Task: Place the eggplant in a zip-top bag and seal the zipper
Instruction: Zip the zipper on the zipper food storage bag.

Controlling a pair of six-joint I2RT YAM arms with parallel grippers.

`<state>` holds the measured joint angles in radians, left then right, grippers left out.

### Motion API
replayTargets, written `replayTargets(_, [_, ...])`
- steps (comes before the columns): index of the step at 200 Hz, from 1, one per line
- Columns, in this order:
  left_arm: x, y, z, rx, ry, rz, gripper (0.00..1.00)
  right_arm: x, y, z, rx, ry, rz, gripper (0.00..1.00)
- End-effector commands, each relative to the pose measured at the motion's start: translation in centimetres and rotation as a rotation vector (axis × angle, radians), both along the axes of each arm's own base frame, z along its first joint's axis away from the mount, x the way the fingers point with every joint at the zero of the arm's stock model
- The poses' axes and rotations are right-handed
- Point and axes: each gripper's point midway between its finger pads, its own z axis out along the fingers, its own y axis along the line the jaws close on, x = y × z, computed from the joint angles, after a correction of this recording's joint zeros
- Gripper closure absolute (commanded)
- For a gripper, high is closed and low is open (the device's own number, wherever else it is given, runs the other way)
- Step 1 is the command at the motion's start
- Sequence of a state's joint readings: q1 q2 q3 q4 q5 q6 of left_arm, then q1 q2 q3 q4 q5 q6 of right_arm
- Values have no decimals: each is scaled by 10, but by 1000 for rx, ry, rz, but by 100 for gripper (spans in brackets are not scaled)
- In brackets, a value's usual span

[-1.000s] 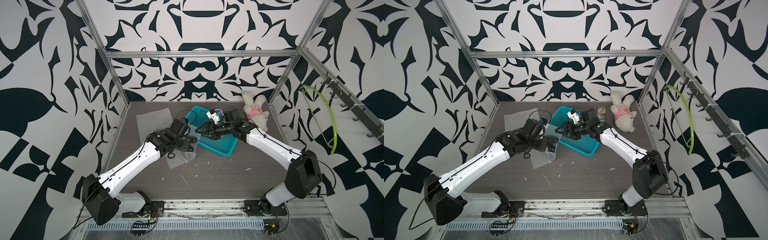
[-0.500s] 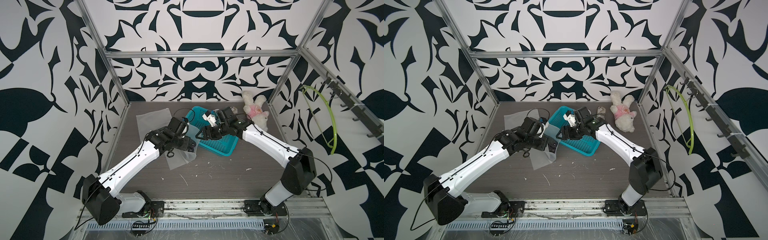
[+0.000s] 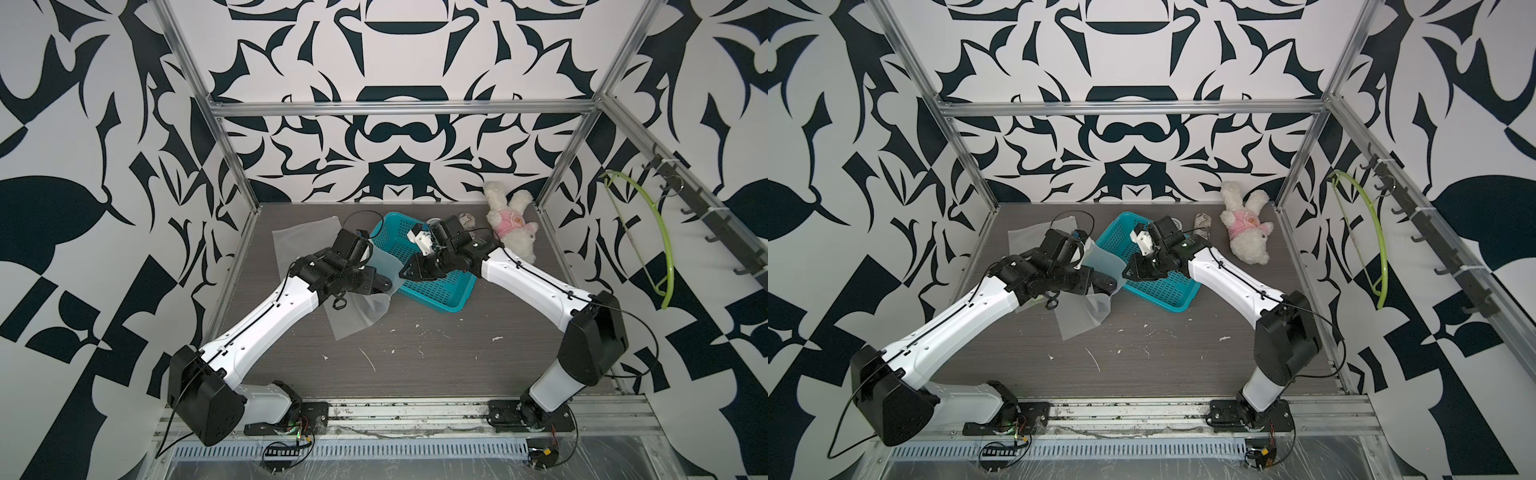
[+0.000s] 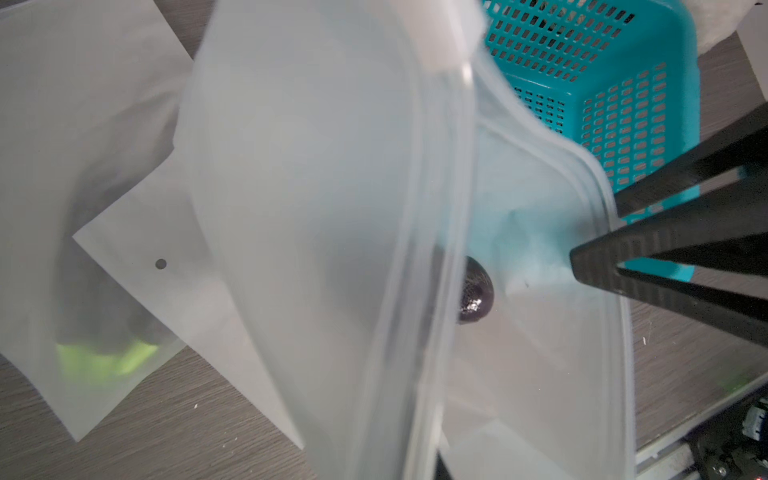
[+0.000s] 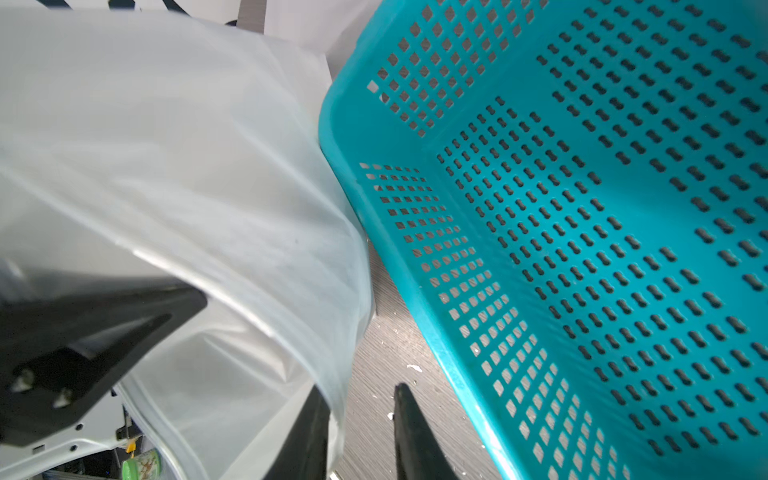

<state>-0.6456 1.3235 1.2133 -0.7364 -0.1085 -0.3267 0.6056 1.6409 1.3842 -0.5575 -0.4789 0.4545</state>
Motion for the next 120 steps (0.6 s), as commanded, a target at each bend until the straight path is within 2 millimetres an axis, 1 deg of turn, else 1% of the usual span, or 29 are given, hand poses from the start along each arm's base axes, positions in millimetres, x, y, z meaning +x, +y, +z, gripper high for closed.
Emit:
replayTargets(1, [7, -8, 16, -53, -23, 5, 100, -2, 6, 17, 35, -25, 22, 77])
replayTargets(18, [8, -12, 18, -65, -17, -1, 100, -4, 15, 20, 40, -32, 43, 74])
replayTargets(36, [9, -16, 17, -77, -11, -9, 100, -5, 24, 21, 27, -50, 71, 64])
replayTargets(49, [9, -20, 15, -83, 0, -22, 100, -2, 26, 23, -3, -91, 88, 58])
replayTargets(71, [7, -22, 12, -74, 21, -45, 100, 7, 21, 29, -76, -185, 121, 54])
replayTargets(88, [4, -23, 10, -70, 29, -65, 100, 13, 16, 37, -123, -290, 172, 52])
replayTargets(120, [0, -25, 13, -78, 26, -96, 100, 12, 16, 45, -149, -438, 299, 47])
